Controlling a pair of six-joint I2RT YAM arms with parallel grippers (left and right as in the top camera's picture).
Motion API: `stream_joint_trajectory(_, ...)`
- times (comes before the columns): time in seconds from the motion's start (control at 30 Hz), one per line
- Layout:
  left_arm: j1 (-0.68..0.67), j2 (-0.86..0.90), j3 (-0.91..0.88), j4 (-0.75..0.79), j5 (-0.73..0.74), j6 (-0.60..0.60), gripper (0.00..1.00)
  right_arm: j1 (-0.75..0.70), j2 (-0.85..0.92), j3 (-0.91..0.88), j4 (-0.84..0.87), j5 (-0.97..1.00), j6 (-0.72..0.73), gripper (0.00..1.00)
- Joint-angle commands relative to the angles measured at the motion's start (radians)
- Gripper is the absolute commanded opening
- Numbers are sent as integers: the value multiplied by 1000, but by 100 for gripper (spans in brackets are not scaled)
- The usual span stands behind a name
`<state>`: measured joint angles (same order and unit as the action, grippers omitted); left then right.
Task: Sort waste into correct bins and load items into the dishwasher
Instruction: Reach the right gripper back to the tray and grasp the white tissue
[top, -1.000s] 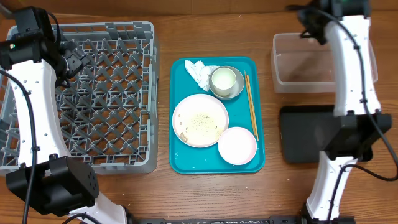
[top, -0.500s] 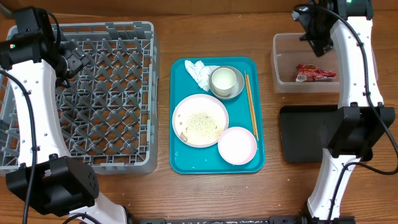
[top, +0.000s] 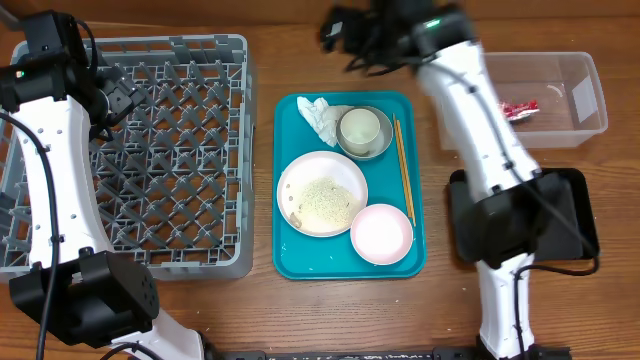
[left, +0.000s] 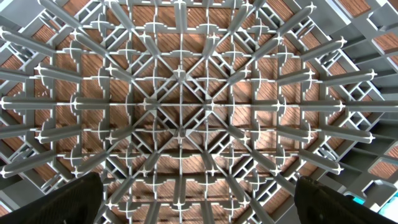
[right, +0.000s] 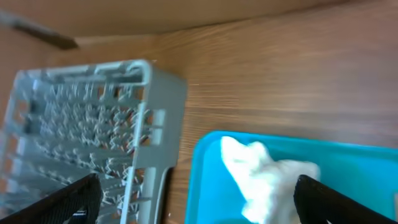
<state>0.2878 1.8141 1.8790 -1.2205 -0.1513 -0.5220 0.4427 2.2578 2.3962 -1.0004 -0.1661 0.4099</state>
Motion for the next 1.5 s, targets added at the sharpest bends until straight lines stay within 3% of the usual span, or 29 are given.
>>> stream_joint_trajectory(0.0,-2,-21,22,-2,-10,-9,100,76,66,-2,42,212,-140,100)
stream_joint_trajectory(0.1,-2,-21,22,-2,-10,-9,100,139,122,-2,95,291,-203,100)
stream_joint_trajectory(0.33,-2,-21,22,-2,-10,-9,100,199,231,-2,121,466,-197,99)
stream_joint_trajectory(0.8,-2,-21,22,-2,-10,-9,100,195,349,-2,26,472,-197,90)
stream_joint_trajectory(1.03,-2,-21,22,-2,-10,-9,100,193,355,-2,-14,473,-197,75)
stream_joint_trajectory(1.47,-2,-21,22,-2,-10,-9,100,164,357,-53,-64,487,-148,74)
